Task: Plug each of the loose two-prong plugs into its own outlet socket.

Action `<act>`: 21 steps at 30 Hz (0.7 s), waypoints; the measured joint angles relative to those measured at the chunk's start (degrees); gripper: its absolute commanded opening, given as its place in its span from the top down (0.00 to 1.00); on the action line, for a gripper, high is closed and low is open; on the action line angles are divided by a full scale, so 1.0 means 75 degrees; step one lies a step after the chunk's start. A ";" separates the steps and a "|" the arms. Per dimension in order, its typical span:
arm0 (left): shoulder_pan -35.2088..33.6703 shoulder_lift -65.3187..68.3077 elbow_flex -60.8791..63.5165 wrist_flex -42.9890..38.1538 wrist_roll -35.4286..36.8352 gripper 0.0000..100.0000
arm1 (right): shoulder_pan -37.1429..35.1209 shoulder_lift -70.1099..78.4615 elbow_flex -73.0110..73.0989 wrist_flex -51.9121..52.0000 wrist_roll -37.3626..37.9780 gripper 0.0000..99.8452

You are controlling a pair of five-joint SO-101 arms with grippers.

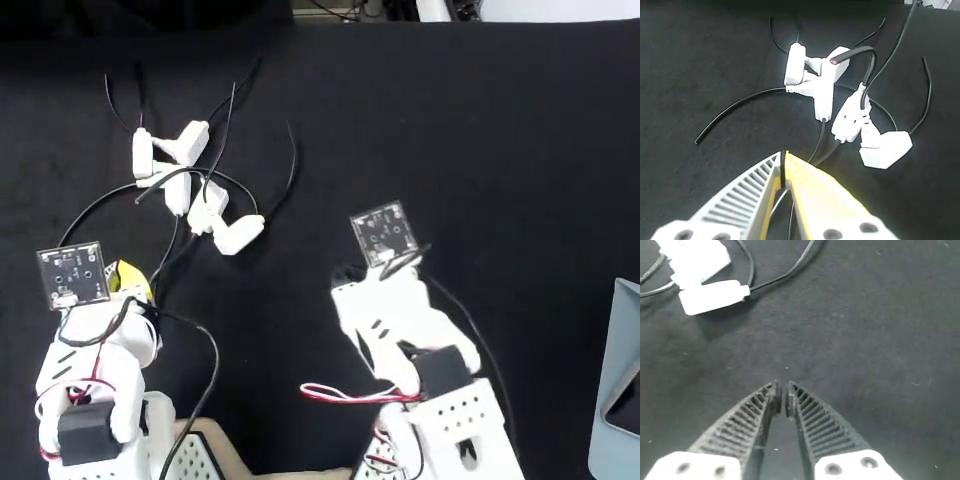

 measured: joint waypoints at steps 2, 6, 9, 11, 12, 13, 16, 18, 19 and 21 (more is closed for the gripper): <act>0.0012 0.0000 0.0000 0.0000 -0.0012 0.97 | 0.0164 -0.0305 0.0340 -0.0176 0.0000 0.99; 0.0035 0.0000 0.0000 0.0000 -0.0012 0.97 | 0.0281 -0.0809 0.1137 -0.0586 -0.0012 0.99; 0.0035 0.0000 0.0000 0.0000 -0.0012 0.97 | 0.0305 -0.1114 0.1629 -0.0821 -0.0012 0.99; 0.0035 0.0000 0.0000 0.0000 -0.0012 0.97 | 0.0305 -0.1336 0.1887 -0.0856 -0.0012 0.99; 0.0035 0.0000 0.0000 0.0000 -0.0012 0.97 | 0.0305 -0.1453 0.1993 -0.0867 -0.0012 0.99; 0.0035 0.0000 0.0000 0.0000 -0.0012 0.97 | 0.0305 -0.1571 0.2098 -0.0879 -0.0012 0.99; 0.0035 -0.0012 0.0281 -0.0117 -0.0012 0.97 | 0.0305 -0.1922 0.2297 -0.0879 -0.0012 0.99; 0.0035 -0.0012 0.0656 -0.0457 -0.0012 0.97 | 0.0305 -0.2180 0.2297 -0.0809 -0.0035 0.99; 0.0035 -0.0012 0.0867 -0.0668 -0.0012 0.97 | 0.0305 -0.2297 0.2297 -0.0727 -0.0129 0.99; 0.0035 0.0000 0.1278 -0.1114 -0.0152 0.97 | 0.0305 -0.2508 0.2297 -0.0539 -0.0340 0.99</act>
